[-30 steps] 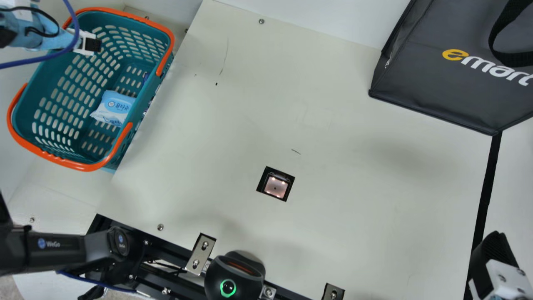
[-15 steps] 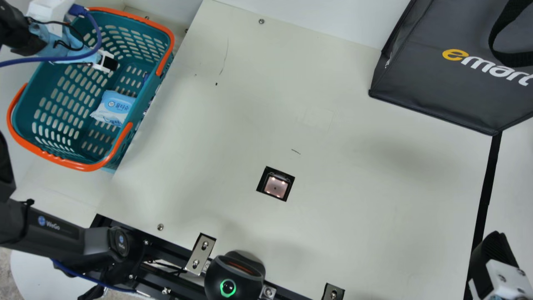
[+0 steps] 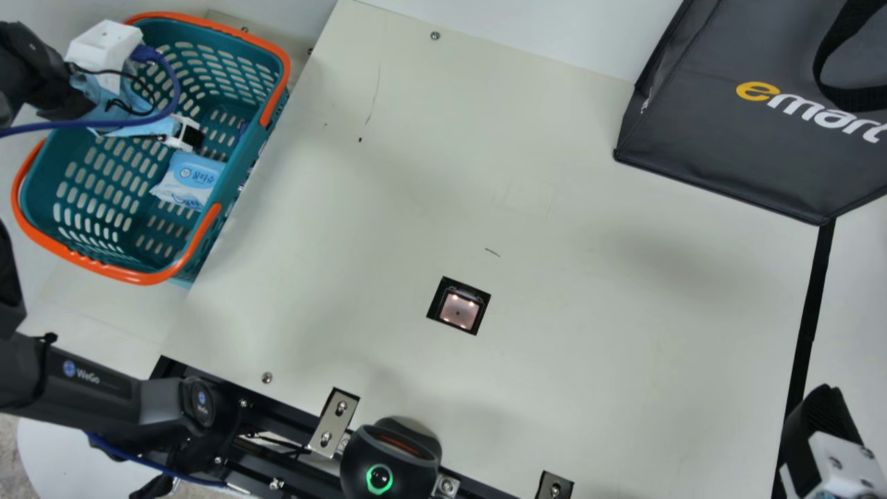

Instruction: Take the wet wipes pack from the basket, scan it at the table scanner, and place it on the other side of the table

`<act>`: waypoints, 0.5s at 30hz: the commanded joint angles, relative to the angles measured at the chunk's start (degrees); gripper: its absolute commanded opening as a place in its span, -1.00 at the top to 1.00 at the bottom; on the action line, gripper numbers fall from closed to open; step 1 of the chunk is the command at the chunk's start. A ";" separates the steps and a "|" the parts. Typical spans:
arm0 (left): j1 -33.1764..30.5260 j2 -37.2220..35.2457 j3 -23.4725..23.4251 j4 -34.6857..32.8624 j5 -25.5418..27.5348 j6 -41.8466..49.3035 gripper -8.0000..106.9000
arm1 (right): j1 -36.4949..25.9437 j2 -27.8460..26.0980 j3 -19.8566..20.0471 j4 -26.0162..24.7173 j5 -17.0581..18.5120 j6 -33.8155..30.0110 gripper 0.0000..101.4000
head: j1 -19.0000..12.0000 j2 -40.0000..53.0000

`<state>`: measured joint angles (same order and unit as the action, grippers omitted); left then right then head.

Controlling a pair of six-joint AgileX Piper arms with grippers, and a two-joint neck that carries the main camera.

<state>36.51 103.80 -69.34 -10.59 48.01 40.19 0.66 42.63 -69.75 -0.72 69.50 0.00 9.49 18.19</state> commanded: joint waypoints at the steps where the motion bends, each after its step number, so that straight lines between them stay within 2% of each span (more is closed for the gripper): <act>1: 0.25 -0.35 1.53 0.02 -0.61 -0.50 -0.71 | 0.00 0.00 0.00 0.00 0.00 0.00 -0.87 | -1.57 0.23; 15: 1.77 -2.57 7.74 -1.02 -2.97 -2.09 -0.71 | 0.00 0.00 0.00 0.00 0.00 0.00 -0.87 | -1.57 0.23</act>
<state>38.21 101.29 -61.75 -11.58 45.22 38.19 0.66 42.63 -69.75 -0.72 69.50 0.00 9.49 18.28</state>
